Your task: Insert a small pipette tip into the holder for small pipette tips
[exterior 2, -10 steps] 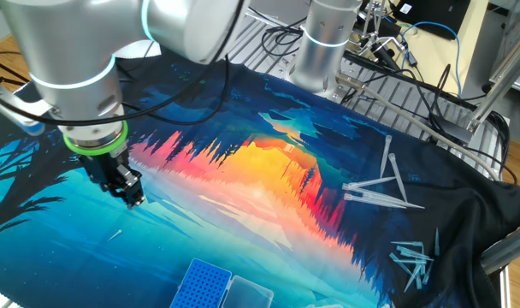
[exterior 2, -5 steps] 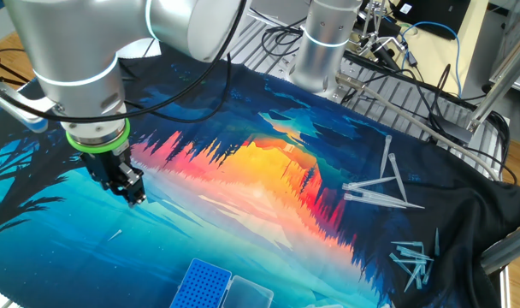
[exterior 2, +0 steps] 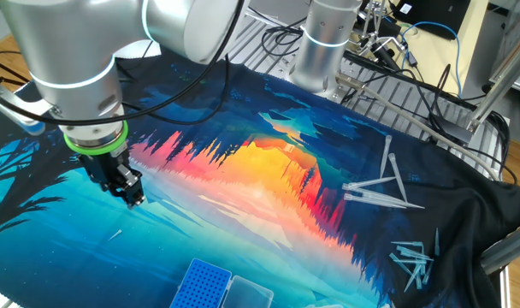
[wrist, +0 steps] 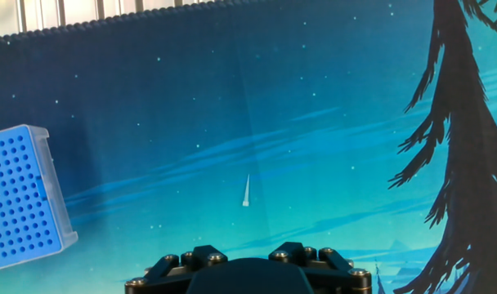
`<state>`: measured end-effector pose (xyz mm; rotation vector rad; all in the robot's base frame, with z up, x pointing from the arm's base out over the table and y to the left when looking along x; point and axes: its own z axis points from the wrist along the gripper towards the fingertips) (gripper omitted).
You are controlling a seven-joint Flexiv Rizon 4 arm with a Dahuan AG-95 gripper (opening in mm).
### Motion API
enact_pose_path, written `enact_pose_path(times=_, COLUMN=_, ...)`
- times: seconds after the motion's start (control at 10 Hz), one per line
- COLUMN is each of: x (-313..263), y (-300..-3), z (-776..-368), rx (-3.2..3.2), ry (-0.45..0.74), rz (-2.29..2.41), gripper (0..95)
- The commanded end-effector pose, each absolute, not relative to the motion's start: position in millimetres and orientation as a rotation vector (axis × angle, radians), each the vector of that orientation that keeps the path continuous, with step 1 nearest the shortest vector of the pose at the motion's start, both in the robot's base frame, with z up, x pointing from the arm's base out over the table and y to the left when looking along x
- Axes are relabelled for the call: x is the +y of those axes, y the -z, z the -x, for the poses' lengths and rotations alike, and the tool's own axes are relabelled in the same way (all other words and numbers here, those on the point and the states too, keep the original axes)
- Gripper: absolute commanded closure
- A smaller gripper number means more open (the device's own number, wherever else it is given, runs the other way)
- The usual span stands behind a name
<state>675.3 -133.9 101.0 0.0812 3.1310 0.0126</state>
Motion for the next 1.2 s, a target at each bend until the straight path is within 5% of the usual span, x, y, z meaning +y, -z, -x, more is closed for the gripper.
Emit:
enact_pose_path(times=0.1, x=-133.9, y=-101.3, z=-674.5, rx=3.131, ry=-0.011, rz=-0.082, gripper=38.0)
enact_pose_path(times=1.2, x=-136.9, y=-89.6, z=-679.3, rx=3.143, ry=0.003, rz=-0.048, gripper=38.0)
